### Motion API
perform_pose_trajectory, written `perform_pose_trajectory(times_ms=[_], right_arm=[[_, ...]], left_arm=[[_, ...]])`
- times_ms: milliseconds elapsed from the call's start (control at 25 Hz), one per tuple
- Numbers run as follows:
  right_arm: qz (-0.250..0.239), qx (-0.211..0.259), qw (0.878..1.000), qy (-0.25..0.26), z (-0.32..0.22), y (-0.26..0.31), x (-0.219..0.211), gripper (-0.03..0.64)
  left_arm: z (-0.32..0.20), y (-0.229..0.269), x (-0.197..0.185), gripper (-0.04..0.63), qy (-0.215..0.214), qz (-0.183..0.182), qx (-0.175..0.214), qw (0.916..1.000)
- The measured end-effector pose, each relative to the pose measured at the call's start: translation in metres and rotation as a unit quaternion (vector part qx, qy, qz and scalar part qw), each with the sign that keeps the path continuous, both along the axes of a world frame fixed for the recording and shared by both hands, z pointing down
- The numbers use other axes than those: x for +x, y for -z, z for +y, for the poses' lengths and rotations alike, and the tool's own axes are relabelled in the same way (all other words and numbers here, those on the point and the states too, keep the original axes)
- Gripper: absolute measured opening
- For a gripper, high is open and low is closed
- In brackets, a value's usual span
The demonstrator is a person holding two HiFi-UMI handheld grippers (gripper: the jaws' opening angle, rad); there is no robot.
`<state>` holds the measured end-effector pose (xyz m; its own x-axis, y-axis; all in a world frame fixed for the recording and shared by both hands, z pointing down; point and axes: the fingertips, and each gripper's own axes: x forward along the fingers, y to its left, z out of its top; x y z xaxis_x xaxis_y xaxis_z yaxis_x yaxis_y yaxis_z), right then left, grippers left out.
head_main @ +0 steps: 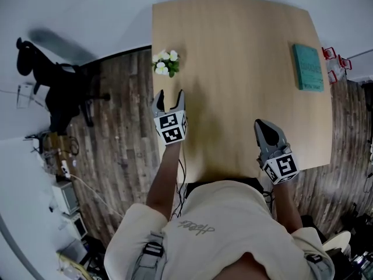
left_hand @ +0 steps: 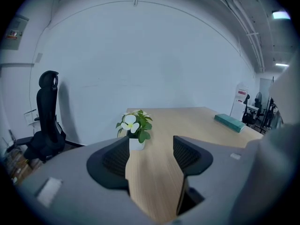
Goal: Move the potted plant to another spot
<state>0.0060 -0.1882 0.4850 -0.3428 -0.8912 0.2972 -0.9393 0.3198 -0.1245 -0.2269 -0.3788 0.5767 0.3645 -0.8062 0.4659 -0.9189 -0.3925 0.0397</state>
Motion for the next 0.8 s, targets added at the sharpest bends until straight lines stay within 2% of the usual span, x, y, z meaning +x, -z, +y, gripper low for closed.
perform_pose_trajectory(times_ms=[240, 800], right_arm=[[-0.024, -0.01, 1.0, -0.007, -0.005, -0.013, 0.009, 0.003], [-0.029, -0.042, 0.998, -0.028, -0.005, -0.041, 0.041, 0.003]], left_arm=[[-0.037, -0.03, -0.002, 0.325, 0.007, -0.031, -0.018, 0.9993], [-0.097, -0.081, -0.012, 0.369, 0.043, -0.062, -0.051, 0.9958]])
